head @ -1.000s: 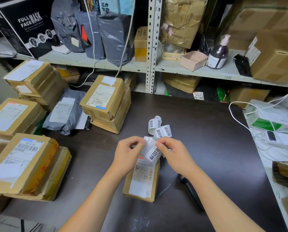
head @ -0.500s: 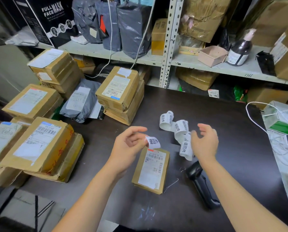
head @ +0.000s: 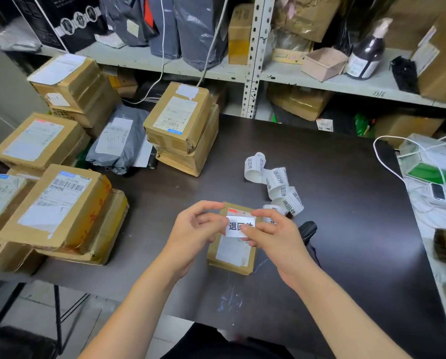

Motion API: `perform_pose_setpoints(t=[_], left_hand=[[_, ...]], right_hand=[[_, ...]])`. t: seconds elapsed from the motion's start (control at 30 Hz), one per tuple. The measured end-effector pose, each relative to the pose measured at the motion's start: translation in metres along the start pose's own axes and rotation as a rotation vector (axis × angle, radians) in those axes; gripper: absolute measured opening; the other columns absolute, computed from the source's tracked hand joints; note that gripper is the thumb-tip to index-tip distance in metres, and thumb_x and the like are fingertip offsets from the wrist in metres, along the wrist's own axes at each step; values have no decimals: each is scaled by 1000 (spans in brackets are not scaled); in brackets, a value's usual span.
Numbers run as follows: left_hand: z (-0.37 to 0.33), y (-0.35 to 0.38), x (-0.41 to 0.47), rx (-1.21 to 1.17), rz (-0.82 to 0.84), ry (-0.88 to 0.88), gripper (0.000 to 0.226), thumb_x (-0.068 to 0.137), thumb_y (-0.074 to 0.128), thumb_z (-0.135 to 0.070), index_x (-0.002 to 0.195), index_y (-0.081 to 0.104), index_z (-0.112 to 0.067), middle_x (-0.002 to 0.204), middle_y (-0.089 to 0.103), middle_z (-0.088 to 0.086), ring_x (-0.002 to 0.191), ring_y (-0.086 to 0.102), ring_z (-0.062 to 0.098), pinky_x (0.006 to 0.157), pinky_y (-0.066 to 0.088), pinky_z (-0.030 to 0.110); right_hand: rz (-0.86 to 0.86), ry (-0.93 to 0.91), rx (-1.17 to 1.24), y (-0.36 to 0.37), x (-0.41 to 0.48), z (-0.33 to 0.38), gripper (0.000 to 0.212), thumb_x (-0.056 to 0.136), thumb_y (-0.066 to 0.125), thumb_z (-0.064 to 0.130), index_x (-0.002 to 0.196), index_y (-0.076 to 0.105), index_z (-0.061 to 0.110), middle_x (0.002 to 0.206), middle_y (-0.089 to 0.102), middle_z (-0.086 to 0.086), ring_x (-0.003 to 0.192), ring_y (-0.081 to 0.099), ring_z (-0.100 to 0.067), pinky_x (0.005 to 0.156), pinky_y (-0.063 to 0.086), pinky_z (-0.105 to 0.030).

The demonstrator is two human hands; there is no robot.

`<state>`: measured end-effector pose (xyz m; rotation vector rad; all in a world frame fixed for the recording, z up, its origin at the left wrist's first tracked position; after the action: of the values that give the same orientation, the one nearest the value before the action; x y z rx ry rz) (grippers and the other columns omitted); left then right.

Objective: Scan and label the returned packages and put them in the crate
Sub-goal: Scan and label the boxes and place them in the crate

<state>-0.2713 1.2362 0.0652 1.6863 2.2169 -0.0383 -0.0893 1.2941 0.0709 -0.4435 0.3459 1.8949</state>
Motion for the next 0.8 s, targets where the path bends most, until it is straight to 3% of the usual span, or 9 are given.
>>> perform_pose_setpoints(t=[0.07, 0.17, 0.3, 0.4, 0.47, 0.57, 0.7, 0.8], left_hand=[[11, 2, -2, 160, -93, 36, 22, 79, 80, -4, 95, 73, -16, 80, 74, 12, 69, 68, 15, 63, 54, 23], [29, 3, -1, 363, -135, 50, 21, 80, 74, 4, 85, 72, -17, 72, 70, 5, 60, 60, 10, 63, 53, 22], [50, 1, 2, 632, -161, 92, 25, 80, 68, 3, 78, 69, -22, 72, 68, -2, 58, 56, 9, 62, 51, 19], [59, 2, 3, 749, -144, 124, 24, 80, 67, 2, 78, 69, -22, 76, 69, -7, 66, 61, 9, 60, 47, 12], [59, 2, 4, 812, -115, 157, 21, 81, 67, 2, 80, 71, -19, 79, 67, -6, 67, 60, 9, 62, 48, 15], [61, 5, 7, 967, -32, 241, 17, 84, 62, 1, 86, 74, -11, 87, 60, -1, 73, 59, 19, 66, 50, 31], [63, 6, 6, 1201, 15, 220, 12, 92, 62, -27, 100, 70, -23, 97, 36, -4, 70, 53, 25, 60, 40, 31], [65, -4, 6, 1204, -25, 149, 19, 88, 68, -46, 103, 66, -35, 97, 34, -8, 71, 54, 21, 62, 42, 31]], right_hand=[[-71, 32, -15, 5, -5, -16, 31, 83, 81, 13, 109, 65, 19, 86, 79, -3, 77, 76, -20, 74, 59, -28], [-202, 47, -132, 14, -7, -39, 19, 83, 80, 16, 100, 72, 13, 78, 78, 0, 71, 76, -18, 67, 60, -27], [-353, -39, -491, 27, -2, -57, 14, 82, 77, 21, 75, 73, 9, 70, 75, -2, 74, 73, -22, 73, 58, -39], [-406, -56, -642, 34, 2, -61, 11, 83, 76, 25, 77, 75, 16, 74, 74, 3, 79, 70, -18, 74, 55, -31], [-415, -48, -700, 36, 5, -63, 9, 83, 75, 25, 80, 73, 18, 77, 73, 2, 80, 68, -19, 70, 51, -26], [-448, -33, -778, 38, 9, -64, 10, 82, 75, 29, 80, 70, 20, 84, 71, 1, 83, 67, -21, 71, 53, -29], [-486, 36, -727, 32, 9, -68, 30, 78, 79, 41, 93, 58, 27, 90, 63, 8, 85, 60, -16, 67, 50, -33], [-510, 123, -608, 25, 5, -74, 32, 83, 74, 47, 101, 52, 31, 88, 57, 12, 85, 60, -12, 66, 49, -32]])
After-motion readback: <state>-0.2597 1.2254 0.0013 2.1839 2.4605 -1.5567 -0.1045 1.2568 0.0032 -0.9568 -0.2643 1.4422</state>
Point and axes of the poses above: each hand's wrist, its own x-axis towards the middle knuckle, its own y-axis out of the palm, z = x × y, the point moved 2 cm from there along x, towards the middle knuckle
